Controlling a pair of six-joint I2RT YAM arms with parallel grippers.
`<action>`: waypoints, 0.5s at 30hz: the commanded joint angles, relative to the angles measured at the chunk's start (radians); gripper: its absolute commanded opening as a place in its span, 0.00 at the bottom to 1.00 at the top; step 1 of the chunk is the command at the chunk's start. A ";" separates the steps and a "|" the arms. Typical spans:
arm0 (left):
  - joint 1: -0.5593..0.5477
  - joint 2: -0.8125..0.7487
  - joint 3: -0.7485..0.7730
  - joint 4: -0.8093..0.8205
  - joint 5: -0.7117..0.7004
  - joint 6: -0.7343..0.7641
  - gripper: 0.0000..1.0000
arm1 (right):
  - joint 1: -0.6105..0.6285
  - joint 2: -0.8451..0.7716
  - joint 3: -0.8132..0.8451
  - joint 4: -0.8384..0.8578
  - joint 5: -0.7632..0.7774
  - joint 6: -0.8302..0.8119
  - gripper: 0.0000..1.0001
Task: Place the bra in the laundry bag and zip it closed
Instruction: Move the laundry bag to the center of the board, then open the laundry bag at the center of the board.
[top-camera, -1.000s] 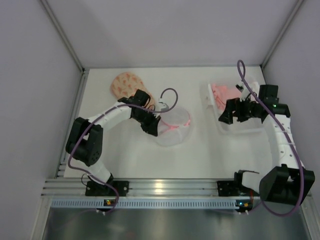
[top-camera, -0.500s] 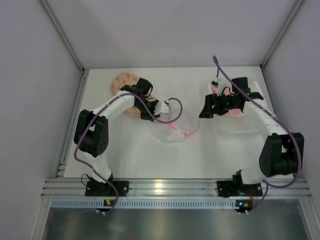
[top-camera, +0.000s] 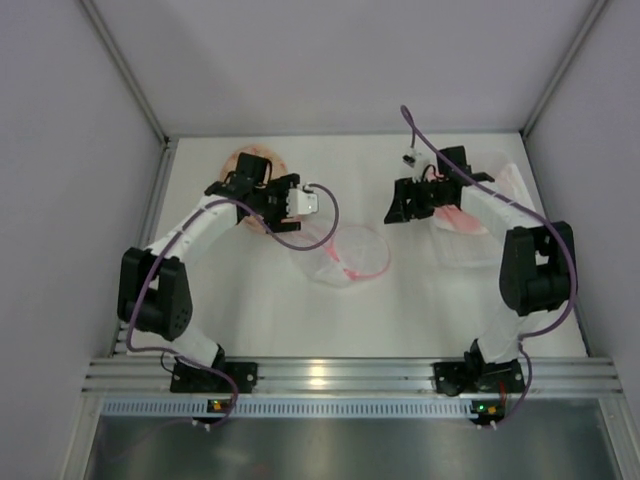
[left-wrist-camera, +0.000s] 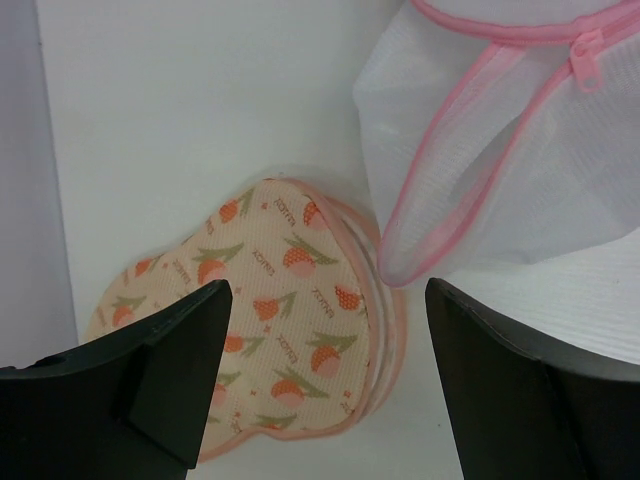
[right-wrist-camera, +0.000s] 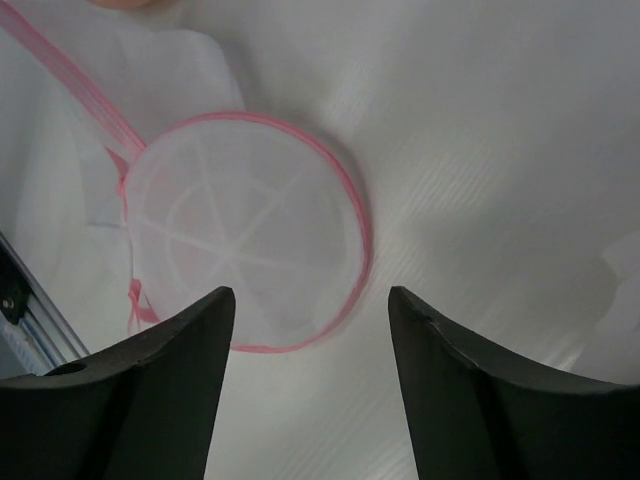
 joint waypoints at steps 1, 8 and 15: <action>-0.001 -0.141 -0.100 0.168 0.062 -0.085 0.85 | 0.047 0.005 -0.004 0.062 0.068 0.028 0.64; -0.001 -0.210 -0.156 0.194 0.061 -0.332 0.84 | 0.131 0.042 -0.023 0.054 0.182 0.017 0.51; -0.001 -0.290 -0.188 0.194 0.068 -0.484 0.84 | 0.137 0.102 -0.069 0.042 0.199 -0.001 0.48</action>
